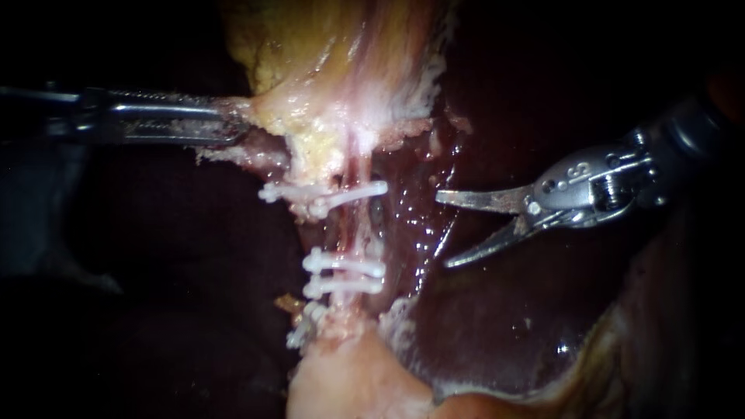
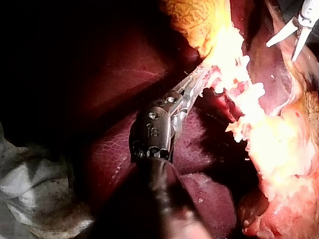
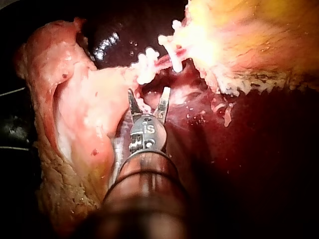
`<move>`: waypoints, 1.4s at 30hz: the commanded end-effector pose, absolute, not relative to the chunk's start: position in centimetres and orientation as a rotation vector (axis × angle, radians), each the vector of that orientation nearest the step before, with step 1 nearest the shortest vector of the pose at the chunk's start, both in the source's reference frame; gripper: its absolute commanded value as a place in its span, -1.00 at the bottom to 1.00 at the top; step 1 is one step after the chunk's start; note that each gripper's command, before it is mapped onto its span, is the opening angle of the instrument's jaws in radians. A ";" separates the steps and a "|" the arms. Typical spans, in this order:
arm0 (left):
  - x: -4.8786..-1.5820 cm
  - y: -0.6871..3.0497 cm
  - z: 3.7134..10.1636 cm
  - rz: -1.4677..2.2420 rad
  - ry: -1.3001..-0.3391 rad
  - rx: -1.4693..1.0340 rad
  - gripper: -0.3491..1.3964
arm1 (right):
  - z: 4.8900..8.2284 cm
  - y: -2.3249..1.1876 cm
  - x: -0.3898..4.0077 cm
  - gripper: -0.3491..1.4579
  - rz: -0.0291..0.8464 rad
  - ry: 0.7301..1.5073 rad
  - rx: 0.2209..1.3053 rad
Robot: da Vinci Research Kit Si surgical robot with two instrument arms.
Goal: Go to the cutting position right tube
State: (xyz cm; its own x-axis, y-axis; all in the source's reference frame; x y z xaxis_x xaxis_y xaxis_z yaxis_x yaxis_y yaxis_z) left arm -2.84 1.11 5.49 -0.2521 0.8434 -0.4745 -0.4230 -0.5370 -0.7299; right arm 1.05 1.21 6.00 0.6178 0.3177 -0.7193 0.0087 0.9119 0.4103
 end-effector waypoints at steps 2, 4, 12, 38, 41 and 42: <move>-2.81 1.12 5.45 1.893 -0.596 -1.117 -1.00 | 6.00 1.21 1.05 0.99 0.184 0.893 0.397; -2.76 1.16 5.37 1.890 -0.595 -1.115 -1.00 | 6.00 1.21 1.05 0.99 0.184 0.892 0.397; -2.43 1.40 4.88 1.841 -0.567 -1.132 -1.00 | 6.00 1.21 1.04 0.99 0.184 0.892 0.397; -2.31 1.40 4.58 1.813 -0.545 -1.137 -1.00 | 6.27 1.05 1.73 0.99 0.255 0.881 0.586; -2.31 1.40 4.58 1.813 -0.545 -1.137 -1.00 | 6.37 1.02 1.88 0.99 0.272 0.875 0.609; -2.31 1.40 4.58 1.813 -0.545 -1.137 -1.00 | 6.39 1.02 1.92 0.99 0.279 0.879 0.617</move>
